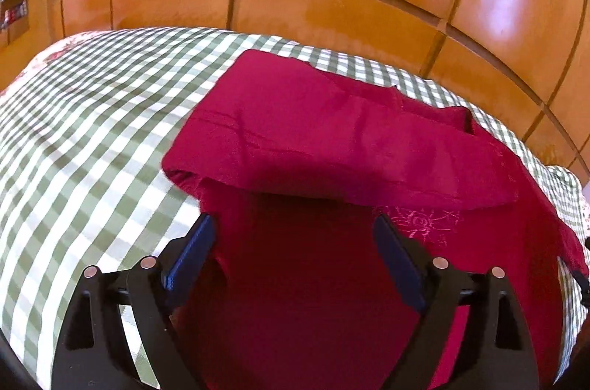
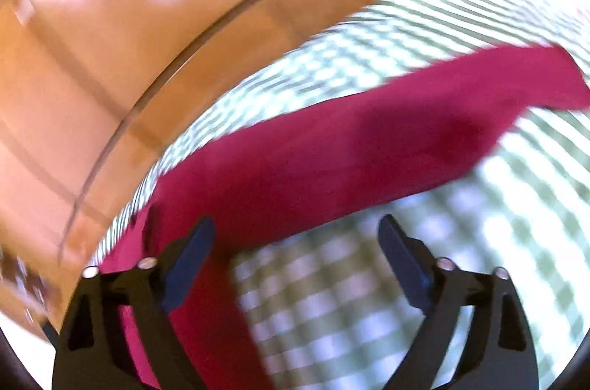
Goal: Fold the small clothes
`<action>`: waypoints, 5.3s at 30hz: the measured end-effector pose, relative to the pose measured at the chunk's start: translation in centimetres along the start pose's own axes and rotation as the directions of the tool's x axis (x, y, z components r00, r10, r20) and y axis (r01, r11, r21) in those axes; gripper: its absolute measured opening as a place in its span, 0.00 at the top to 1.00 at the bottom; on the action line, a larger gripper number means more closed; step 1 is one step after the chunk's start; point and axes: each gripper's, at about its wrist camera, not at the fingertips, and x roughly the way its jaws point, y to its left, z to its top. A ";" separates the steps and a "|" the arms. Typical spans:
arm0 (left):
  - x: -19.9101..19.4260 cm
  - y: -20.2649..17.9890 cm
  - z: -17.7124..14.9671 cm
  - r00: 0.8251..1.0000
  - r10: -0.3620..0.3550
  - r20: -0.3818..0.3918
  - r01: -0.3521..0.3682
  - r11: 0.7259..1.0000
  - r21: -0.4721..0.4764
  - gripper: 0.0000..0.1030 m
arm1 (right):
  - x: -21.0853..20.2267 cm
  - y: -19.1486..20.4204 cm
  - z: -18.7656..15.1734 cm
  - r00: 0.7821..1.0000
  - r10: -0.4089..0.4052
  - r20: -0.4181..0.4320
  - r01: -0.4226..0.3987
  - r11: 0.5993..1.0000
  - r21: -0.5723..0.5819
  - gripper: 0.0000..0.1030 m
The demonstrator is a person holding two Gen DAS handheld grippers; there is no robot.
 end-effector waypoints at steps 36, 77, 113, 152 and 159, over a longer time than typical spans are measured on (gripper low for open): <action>1.4 1.7 -0.2 0.994 -0.102 -0.039 0.099 0.992 -0.084 0.07 | 1.2 3.4 6.2 0.993 -0.030 0.110 0.037 0.997 -0.064 0.90; -1.3 -12.5 3.9 0.933 -0.351 -0.077 0.359 0.917 0.172 0.37 | 6.1 11.4 -9.1 0.974 -0.159 0.161 0.215 0.873 -0.438 0.02; 5.5 -3.6 2.3 0.938 -0.335 -0.084 0.327 0.940 -0.100 0.92 | 7.4 9.4 -5.4 0.978 -0.191 0.087 0.207 0.949 -0.238 0.02; -7.9 2.7 -6.4 0.960 -0.277 -0.037 0.279 0.954 0.110 0.07 | -3.5 3.9 -11.2 0.933 0.167 -0.320 -0.282 0.890 -0.359 0.31; -10.0 8.1 -9.0 0.934 -0.336 -0.126 0.339 0.941 0.007 0.07 | -5.1 0.3 -12.6 0.864 0.289 -0.413 -0.395 0.897 -0.199 0.42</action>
